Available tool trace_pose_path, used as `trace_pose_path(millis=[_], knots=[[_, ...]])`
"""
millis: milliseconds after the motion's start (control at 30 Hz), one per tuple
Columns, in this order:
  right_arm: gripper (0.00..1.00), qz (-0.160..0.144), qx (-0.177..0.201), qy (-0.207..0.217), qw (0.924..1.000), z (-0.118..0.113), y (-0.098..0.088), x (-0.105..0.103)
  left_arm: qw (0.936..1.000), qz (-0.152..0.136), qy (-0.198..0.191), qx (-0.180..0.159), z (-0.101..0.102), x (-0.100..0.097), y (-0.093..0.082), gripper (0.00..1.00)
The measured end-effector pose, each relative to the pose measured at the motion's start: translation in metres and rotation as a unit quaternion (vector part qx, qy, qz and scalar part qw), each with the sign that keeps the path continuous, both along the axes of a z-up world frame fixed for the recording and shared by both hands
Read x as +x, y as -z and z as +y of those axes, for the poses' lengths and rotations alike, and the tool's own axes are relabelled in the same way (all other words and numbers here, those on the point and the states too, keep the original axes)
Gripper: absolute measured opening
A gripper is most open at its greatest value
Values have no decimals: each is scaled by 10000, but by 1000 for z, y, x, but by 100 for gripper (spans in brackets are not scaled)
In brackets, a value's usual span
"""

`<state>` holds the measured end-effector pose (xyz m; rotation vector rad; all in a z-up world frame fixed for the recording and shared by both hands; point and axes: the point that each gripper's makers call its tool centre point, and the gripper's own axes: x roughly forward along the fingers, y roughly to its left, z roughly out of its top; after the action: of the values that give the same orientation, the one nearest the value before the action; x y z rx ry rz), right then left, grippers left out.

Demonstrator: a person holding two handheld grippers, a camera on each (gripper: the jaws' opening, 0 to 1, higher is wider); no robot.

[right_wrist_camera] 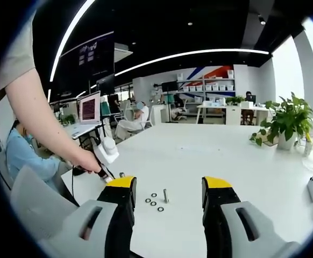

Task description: Place the washer onto the threaded stud by aligning its center hole with the stud, sliding it down to the base, and recovering from edge contact or off-axis alignment until the washer reaches the visible bottom stop.

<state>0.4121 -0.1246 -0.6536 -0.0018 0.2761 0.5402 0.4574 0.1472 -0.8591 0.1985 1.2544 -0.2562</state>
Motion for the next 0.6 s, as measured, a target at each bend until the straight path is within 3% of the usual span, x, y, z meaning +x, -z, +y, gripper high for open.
trace_pose_path(millis=[367,400,433,467,500,567,600], knots=[[51,3,-4,11,10000,0,0,0,9998,-44,183,88,0,-1,-2,19],[51,1,-2,14,10000,-1,0,0,9997,-46,228,107,0,-2,-2,10],[51,0,0,16,10000,-1,0,0,9979,-77,647,12,-5,0,-7,0],[51,-1,-8,16,10000,-1,0,0,9994,-83,36,328,7,-4,-10,0],[51,0,-6,10,10000,0,0,0,9991,-91,401,97,-2,-3,-14,0],[51,-27,-23,9,10000,0,-1,0,9985,327,439,34,-4,-14,-2,0],[51,-30,-22,5,10000,0,-1,0,9990,70,430,70,-3,-7,-3,0]])
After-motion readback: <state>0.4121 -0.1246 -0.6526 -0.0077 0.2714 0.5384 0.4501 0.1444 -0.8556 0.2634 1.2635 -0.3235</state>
